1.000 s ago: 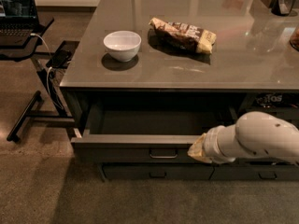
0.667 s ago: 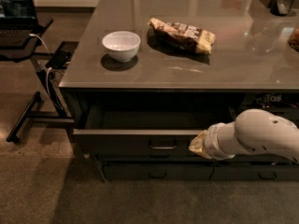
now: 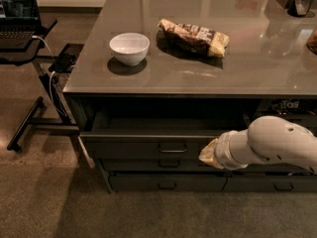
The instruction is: Close top drawer
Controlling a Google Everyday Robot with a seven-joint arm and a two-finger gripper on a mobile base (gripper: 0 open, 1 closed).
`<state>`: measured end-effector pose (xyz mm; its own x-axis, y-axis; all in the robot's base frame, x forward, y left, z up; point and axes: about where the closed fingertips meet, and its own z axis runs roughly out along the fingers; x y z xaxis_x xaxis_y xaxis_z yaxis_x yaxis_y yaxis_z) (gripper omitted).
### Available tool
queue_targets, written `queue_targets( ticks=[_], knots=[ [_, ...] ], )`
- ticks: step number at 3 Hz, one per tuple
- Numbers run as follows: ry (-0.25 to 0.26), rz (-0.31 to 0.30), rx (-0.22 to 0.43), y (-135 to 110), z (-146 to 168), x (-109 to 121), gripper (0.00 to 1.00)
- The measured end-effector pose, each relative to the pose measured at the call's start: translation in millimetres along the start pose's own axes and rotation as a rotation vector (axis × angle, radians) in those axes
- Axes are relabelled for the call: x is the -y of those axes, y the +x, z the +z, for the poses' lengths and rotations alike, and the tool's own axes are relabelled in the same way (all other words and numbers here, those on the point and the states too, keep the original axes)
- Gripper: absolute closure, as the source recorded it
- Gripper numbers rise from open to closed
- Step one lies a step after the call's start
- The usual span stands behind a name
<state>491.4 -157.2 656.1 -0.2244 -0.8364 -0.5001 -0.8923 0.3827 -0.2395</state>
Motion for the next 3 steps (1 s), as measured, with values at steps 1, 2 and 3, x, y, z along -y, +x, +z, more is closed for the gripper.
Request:
queue_targets(
  ticks=[1, 2, 3],
  knots=[
    [0.000, 0.000, 0.000, 0.0, 0.0, 0.0, 0.35],
    [0.000, 0.000, 0.000, 0.0, 0.0, 0.0, 0.12],
    [-0.007, -0.014, -0.007, -4.1, 3.8, -2.4, 0.00]
  ],
)
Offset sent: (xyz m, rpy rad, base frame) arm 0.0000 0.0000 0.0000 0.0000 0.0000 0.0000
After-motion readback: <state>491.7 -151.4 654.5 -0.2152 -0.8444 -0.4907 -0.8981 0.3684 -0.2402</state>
